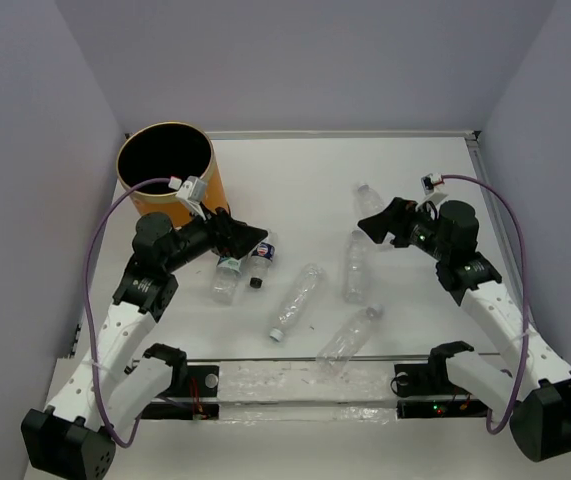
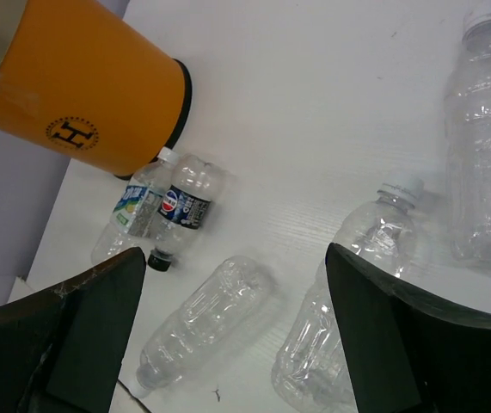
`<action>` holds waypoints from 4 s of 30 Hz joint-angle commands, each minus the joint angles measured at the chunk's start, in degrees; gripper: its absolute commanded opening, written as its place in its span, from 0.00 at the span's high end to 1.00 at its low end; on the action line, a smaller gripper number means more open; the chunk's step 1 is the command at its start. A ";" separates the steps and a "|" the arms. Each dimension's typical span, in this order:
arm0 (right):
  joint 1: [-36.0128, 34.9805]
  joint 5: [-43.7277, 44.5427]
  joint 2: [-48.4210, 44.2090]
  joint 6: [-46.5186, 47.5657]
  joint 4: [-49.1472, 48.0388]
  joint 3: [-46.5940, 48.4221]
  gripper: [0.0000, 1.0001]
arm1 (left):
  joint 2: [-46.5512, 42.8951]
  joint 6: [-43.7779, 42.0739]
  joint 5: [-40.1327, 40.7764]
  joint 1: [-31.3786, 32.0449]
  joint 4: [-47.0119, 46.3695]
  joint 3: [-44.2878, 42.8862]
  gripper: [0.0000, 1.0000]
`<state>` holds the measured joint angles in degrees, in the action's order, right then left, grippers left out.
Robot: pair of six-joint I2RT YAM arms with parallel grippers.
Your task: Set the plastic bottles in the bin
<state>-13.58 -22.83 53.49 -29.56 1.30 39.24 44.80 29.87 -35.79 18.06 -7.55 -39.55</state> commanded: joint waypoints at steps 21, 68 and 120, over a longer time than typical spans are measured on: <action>-0.48 -0.64 -3.40 1.53 -0.60 -2.15 0.14 | 22.51 -5.35 54.77 23.77 17.57 -11.60 0.11; -27.44 15.43 4.94 -9.61 2.13 -3.74 0.07 | 26.33 -4.73 55.81 24.12 9.66 -21.43 0.62; -35.46 37.59 29.57 -17.38 -4.20 7.43 0.55 | 22.63 -6.32 45.74 -15.60 4.21 -31.31 0.10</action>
<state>-48.47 8.71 89.17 -49.30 0.47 45.69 75.59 21.89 18.37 2.70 -1.74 -73.28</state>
